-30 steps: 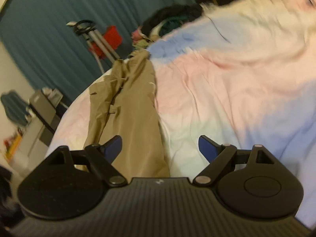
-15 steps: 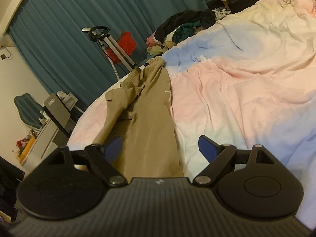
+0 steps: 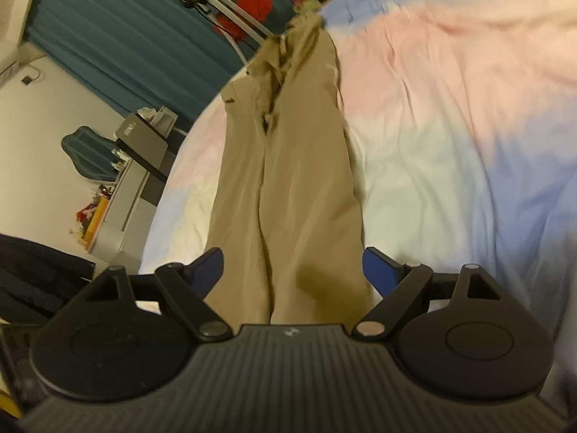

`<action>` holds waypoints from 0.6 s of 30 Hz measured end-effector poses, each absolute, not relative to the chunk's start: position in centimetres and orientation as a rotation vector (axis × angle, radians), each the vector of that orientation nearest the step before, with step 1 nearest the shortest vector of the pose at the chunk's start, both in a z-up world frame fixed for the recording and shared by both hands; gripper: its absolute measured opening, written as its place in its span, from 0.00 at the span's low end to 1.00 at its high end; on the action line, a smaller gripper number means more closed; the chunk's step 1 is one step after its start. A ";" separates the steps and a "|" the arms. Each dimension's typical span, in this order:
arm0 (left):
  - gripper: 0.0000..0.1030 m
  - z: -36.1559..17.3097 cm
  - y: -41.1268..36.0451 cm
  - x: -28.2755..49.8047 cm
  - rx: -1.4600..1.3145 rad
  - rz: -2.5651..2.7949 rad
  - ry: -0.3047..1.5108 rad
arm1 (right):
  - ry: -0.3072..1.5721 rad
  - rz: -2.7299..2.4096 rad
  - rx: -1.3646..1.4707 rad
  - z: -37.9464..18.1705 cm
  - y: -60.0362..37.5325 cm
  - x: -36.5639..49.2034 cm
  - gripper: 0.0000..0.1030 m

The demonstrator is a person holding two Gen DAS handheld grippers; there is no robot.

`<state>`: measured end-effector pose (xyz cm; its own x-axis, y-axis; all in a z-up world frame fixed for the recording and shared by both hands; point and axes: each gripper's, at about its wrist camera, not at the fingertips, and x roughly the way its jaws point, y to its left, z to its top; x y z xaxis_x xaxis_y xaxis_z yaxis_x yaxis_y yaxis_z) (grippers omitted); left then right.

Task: Fold clothes

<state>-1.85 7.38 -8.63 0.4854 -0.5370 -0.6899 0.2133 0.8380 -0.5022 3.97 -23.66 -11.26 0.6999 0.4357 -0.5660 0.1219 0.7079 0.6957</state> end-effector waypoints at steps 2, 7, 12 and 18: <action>0.80 -9.8 9.7 -0.4 -0.532 -0.397 1.002 | 0.833 0.169 0.800 -12.2 -23.5 4.2 0.83; 0.80 -13.8 13.6 2.4 -0.756 -0.186 1.168 | 0.921 0.130 0.864 -14.4 -23.1 4.1 0.75; 0.77 -14.8 12.1 2.8 -0.703 -0.194 1.252 | 0.929 0.195 0.996 -15.1 -23.2 3.3 0.75; 0.41 -15.3 11.7 2.5 -0.703 -0.229 1.335 | 0.918 0.200 0.982 -14.3 -21.1 1.3 0.58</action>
